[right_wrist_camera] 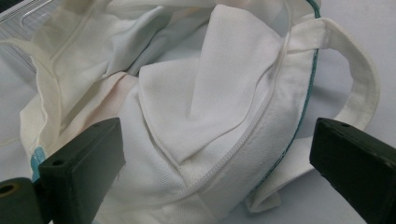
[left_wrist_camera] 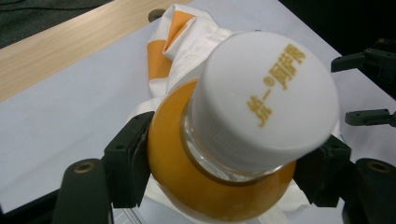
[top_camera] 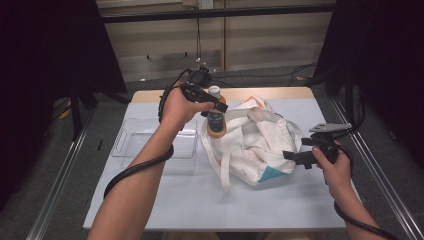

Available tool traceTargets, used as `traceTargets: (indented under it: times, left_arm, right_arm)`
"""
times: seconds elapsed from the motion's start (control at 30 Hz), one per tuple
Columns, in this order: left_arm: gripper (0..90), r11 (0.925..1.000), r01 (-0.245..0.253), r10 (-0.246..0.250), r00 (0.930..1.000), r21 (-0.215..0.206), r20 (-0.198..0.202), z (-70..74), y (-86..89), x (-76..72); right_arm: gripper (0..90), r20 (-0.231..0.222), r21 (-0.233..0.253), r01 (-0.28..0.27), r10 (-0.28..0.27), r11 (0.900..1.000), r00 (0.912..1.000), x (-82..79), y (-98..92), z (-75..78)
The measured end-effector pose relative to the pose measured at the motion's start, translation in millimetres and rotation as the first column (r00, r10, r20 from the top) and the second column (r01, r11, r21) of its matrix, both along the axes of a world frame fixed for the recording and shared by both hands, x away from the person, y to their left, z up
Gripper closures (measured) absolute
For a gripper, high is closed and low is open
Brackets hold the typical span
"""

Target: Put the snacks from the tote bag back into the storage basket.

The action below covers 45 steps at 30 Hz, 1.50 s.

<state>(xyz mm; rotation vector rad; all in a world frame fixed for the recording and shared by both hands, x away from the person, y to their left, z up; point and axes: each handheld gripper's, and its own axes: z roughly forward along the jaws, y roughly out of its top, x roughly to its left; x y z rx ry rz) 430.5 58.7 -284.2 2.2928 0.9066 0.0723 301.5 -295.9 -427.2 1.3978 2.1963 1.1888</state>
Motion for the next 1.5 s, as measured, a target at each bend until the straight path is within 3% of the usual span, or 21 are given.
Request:
traceTargets:
  times: [0.3, 0.33, 0.37, 0.5, 0.57, 0.63, 1.5]
  left_arm:
    - [30.2, 0.9997, -0.015, 0.015, 0.9998, 0.017, -0.009, 0.2, 7.2, 1.4]
    - [30.1, 0.9987, -0.049, 0.049, 0.9987, -0.011, -0.016, -0.9, 5.8, 0.2]
    - [30.2, 0.9995, -0.012, 0.012, 0.9998, 0.028, -0.013, 0.6, 8.8, 2.0]
    - [30.1, 0.999, -0.02, 0.021, 0.9995, 0.039, -0.024, 1.2, 11.7, 3.0]
    - [30.1, 0.9983, -0.055, 0.055, 0.9979, 0.018, -0.033, 0.2, 10.8, 1.8]
    - [30.2, 0.9985, -0.026, 0.028, 0.999, 0.049, -0.035, 1.8, 14.1, 3.2]
    - [30.2, 0.9945, -0.077, 0.079, 0.9961, 0.071, -0.039, 7.6, 36.6, 11.0]
  right_arm:
    - [2.7, 0.0, -0.001, -0.002, 0.002, 1.0, 1.0, 0.0, -0.3, 0.4]
    - [2.7, 0.001, 0.002, -0.006, 0.006, 1.0, 1.0, 0.2, -0.2, 0.2]
    - [2.8, 0.001, 0.001, -0.006, 0.006, 1.0, 1.0, 0.2, -0.1, 0.3]
    - [2.7, 0.006, 0.005, -0.006, 0.006, 1.0, 1.0, -0.2, 0.2, 2.1]
    - [2.7, 0.005, 0.008, -0.003, 0.003, 1.0, 1.0, -0.5, 0.2, 2.9]
    - [2.8, 0.006, 0.006, -0.005, 0.005, 1.0, 1.0, -0.4, 0.1, 3.0]
    - [2.7, 0.013, 0.017, -0.008, 0.008, 1.0, 0.9999, -0.2, 0.3, 4.2]
